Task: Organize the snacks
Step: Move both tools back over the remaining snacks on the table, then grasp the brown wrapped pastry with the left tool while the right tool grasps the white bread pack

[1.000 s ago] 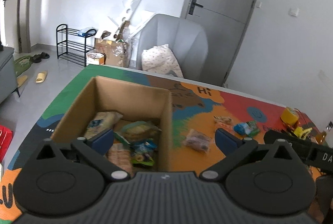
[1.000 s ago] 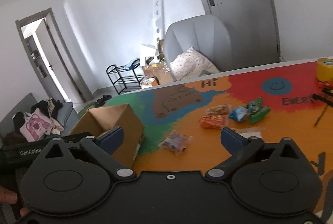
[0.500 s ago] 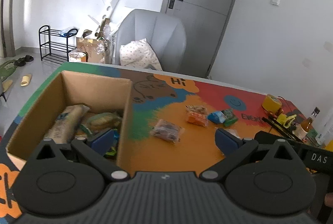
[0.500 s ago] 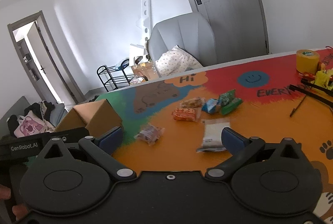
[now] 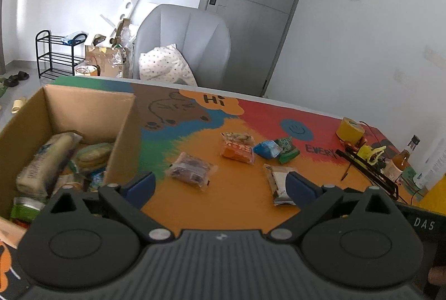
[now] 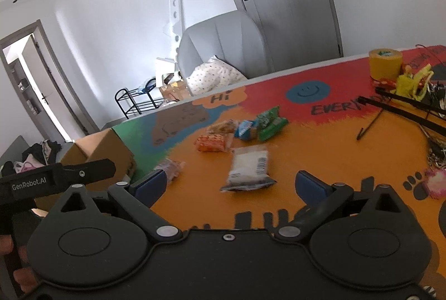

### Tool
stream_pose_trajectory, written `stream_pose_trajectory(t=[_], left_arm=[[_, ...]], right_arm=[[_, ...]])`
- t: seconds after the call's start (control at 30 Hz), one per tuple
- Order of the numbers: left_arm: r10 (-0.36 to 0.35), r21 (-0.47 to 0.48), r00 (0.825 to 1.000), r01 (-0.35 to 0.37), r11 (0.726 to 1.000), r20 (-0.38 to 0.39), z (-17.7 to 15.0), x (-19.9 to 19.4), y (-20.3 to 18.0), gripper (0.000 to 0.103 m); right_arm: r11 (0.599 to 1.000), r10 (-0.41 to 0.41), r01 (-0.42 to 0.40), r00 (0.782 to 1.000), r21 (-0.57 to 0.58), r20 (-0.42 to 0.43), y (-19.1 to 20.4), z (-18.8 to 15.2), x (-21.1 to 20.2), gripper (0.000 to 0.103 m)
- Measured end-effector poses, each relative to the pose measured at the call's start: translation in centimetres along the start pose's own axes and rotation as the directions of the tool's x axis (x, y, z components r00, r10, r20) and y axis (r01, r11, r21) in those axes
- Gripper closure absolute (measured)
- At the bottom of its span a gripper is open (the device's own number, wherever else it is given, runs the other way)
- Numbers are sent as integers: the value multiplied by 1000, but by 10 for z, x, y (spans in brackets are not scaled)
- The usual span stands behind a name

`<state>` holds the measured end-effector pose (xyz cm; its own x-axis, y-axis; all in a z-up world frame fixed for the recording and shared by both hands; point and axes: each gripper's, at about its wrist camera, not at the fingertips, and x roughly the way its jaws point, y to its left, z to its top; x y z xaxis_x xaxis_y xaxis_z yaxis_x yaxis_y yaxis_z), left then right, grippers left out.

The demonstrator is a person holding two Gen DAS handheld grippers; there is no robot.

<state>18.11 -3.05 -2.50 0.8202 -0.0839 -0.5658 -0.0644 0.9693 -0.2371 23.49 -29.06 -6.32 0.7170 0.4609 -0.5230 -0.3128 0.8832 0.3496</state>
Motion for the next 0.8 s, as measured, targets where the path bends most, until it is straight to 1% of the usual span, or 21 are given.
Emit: stream_pose_trajectory(t=[0.03,0.17,0.3,0.5,0.8], left_arm=[[-2,4,1000,2,1000,-2,-1,3,-2,3],[-2,5,1000,2,1000,-16,-3,17,-6,10],[6,1,999,-6,1000,-35,-6,32,-7,16],[48,4,998,-48,999,-35,-5,55,-9,16],[101,13,993,-100,995,-60,-2,98,-5,17]], right_arm=[[1000,-2,2,1000,5,-9,-1,-1,2,8],[1000,-4,4,999,11,-32,-6,-4,14,15],[1000,-7,8,999,17,-49,-9,-5,28,16],[1000,-12,13,998,16,-68,-14,-1,49,16],[1000,-14,14,994,6,-105,-18,6,84,19]])
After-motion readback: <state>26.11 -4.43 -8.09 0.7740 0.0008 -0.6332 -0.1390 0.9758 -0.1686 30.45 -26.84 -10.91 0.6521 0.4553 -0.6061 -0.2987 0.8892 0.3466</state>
